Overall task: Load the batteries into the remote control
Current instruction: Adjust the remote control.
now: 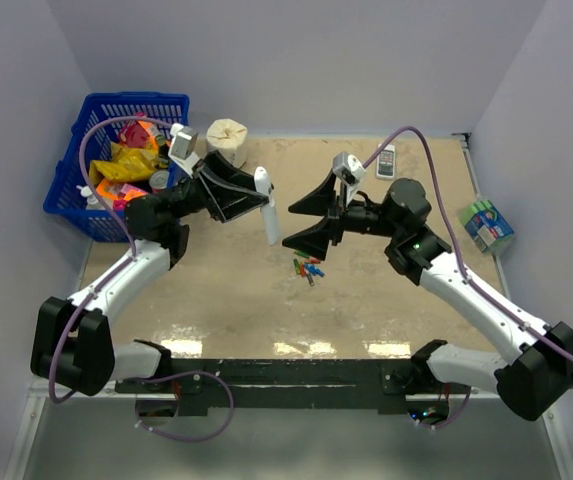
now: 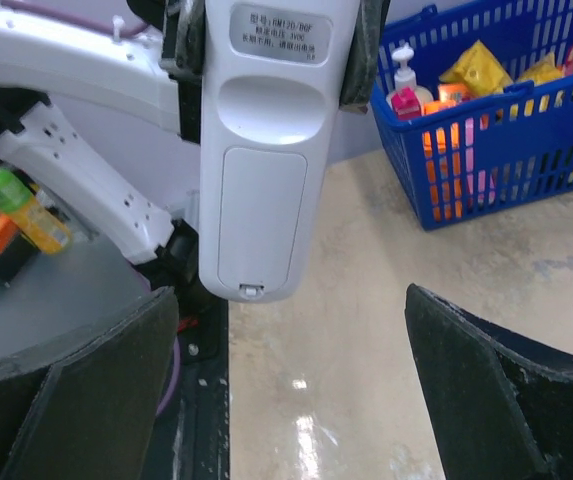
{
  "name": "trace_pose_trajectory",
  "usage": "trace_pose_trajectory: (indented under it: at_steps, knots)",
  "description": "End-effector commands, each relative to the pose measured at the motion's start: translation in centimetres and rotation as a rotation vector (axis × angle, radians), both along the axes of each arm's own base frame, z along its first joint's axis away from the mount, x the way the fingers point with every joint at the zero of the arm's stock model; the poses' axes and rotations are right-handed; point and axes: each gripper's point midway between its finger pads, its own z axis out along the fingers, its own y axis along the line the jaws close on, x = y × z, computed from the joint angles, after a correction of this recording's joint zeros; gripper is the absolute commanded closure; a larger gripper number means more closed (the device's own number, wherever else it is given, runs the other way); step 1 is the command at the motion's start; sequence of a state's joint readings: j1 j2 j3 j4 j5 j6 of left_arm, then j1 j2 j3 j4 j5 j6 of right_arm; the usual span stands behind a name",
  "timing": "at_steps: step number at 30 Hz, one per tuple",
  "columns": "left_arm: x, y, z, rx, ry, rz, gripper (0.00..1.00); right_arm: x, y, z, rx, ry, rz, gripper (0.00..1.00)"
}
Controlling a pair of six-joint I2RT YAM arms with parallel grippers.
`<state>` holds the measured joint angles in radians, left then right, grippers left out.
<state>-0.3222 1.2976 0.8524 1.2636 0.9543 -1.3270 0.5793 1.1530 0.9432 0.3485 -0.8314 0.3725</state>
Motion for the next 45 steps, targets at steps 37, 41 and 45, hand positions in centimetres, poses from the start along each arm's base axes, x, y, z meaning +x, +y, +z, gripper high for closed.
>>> trace_pose_trajectory:
  at_steps: [37, 41, 45]
  knots:
    - [-3.1, -0.8, 1.6, 0.025, -0.227, 0.031, 1.0, -1.8, 3.3, 7.5, 0.086, 0.083, 0.125, 0.16]
    - [-3.1, -0.9, 1.7, 0.022, -0.229, 0.031, 1.0, -1.9, 3.6, 7.2, 0.078, 0.093, 0.136, 0.26]
    - [-3.2, -1.0, 1.9, 0.019, -0.231, 0.028, 1.0, -2.0, 3.9, 6.6, 0.067, 0.105, 0.144, 0.32]
